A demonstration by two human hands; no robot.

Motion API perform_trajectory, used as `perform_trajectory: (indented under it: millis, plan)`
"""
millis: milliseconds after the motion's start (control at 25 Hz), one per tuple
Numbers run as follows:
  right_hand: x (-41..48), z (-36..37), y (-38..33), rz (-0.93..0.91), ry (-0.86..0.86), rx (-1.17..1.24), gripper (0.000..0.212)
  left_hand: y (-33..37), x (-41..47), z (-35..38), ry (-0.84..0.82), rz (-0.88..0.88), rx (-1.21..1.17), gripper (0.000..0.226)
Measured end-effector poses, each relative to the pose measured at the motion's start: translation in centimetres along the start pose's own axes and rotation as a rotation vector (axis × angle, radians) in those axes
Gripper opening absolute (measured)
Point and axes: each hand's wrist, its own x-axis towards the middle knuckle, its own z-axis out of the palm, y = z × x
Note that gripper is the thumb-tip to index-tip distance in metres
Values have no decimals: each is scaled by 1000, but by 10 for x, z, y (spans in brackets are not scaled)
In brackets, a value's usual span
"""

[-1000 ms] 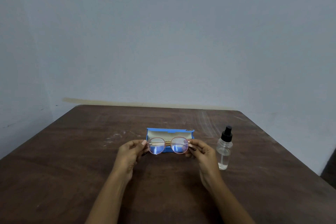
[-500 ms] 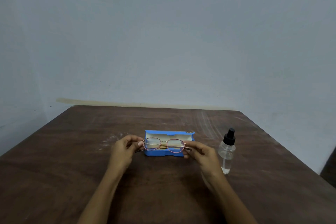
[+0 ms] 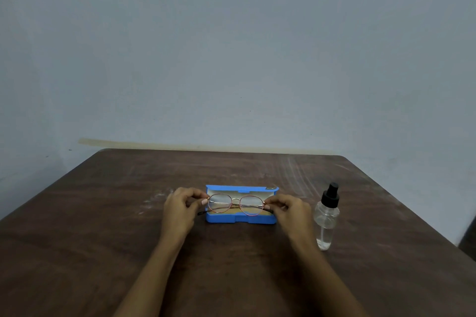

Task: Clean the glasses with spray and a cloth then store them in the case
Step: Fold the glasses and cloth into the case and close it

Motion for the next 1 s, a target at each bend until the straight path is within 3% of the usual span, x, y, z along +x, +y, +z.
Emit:
perform_trajectory:
  millis: [240, 600, 1000]
  plan:
    - [14, 9, 7, 150, -19, -57, 12, -3, 15, 6, -41, -42, 22, 8]
    - [20, 14, 13, 231, 29, 59, 17, -7, 20, 13, -17, -34, 37, 8]
    - [14, 16, 14, 135, 18, -66, 20, -8, 24, 14, -116, -37, 98, 7]
